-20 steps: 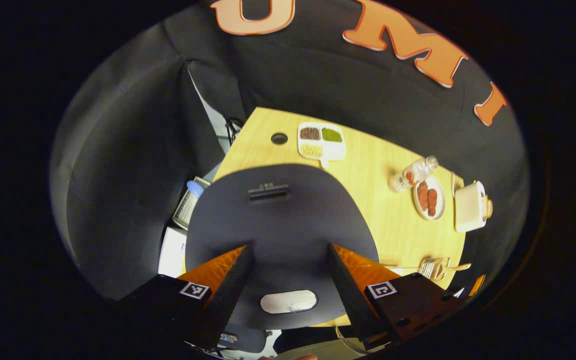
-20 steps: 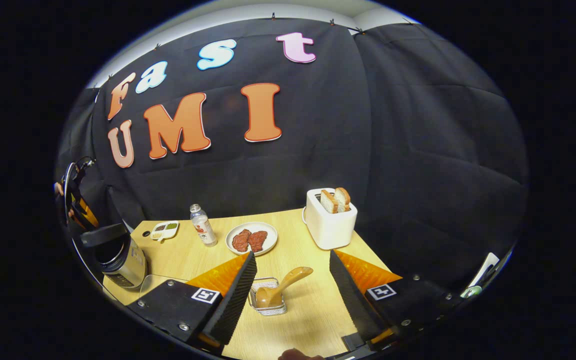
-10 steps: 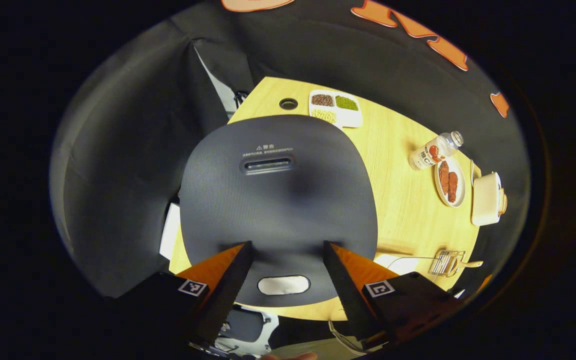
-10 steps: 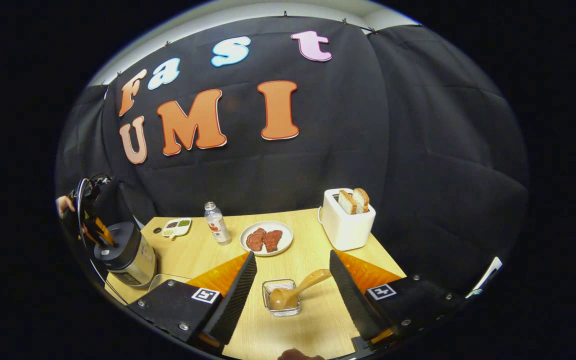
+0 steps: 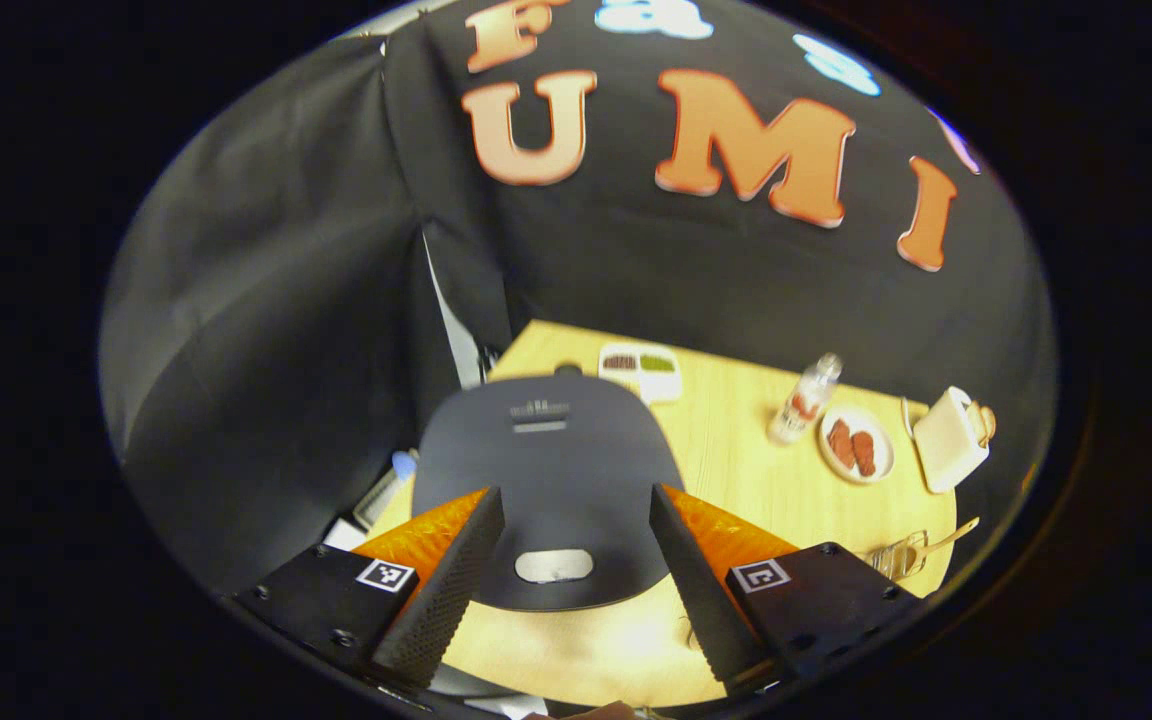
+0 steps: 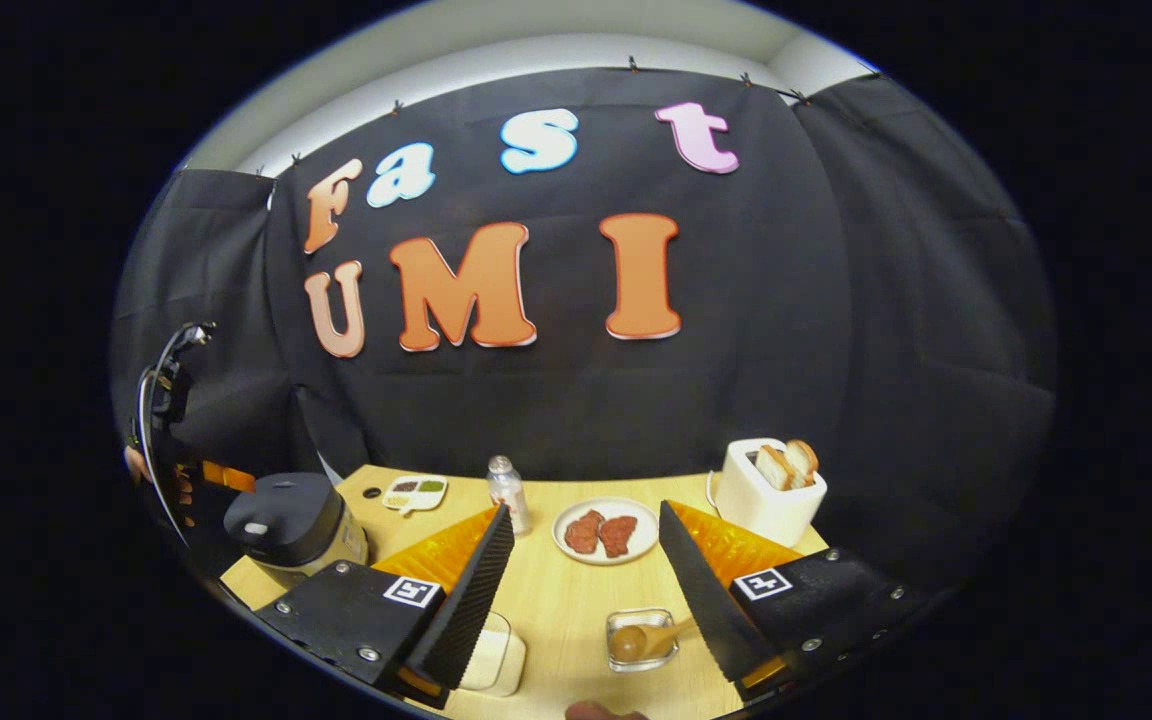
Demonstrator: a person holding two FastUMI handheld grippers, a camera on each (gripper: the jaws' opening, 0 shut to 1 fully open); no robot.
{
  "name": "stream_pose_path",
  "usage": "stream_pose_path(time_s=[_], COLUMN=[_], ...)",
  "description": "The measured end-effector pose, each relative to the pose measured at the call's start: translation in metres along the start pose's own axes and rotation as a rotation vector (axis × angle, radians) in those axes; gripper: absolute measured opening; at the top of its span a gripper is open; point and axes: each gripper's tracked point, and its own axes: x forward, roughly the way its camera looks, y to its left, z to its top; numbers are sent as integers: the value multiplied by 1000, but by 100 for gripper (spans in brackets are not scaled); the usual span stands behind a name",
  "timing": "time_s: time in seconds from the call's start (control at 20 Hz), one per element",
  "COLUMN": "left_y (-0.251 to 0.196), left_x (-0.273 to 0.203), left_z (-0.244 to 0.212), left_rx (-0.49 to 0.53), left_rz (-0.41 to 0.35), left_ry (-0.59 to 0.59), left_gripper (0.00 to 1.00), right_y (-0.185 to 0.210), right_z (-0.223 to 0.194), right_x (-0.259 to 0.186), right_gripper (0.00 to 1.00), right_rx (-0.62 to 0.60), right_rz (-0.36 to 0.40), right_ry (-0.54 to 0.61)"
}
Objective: Close the left gripper, press the button to open the rice cooker; take a wooden spoon from the chopstick holder with the right hand, scoop a spoonful of rice and pour it into the rice cooker, then put the wooden spoon back into the chopstick holder.
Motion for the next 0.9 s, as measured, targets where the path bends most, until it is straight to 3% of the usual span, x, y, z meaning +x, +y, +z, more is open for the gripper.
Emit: stream_pose_path(time_s=[0.15, 0.35, 0.5, 0.7, 0.8, 0.9], left_y=[-24, -25, -45, -33, -22, -13], left_x=[-72, -132, -157, -179, -187, -190], left_z=[32, 47, 50, 50, 50, 60], left_rx=[31, 30, 77, 101, 89, 82], left_rz=[-18, -7, -58, 9, 39, 66], left_ry=[-219, -433, -533, -617, -632, -667], left_gripper=[98, 100, 100, 100, 100, 100], right_y=[29, 94, 124, 155, 165, 169], right_z=[27, 67, 85, 99, 105, 106], right_x=[10, 8, 6, -2, -2, -3], right_gripper=[91, 91, 91, 91, 95, 91], right_rx=[-24, -20, -5, -13, -14, -21], right_rz=[-14, 119, 200, 284, 302, 312], right_ry=[-70, -169, -224, -286, -310, -314])
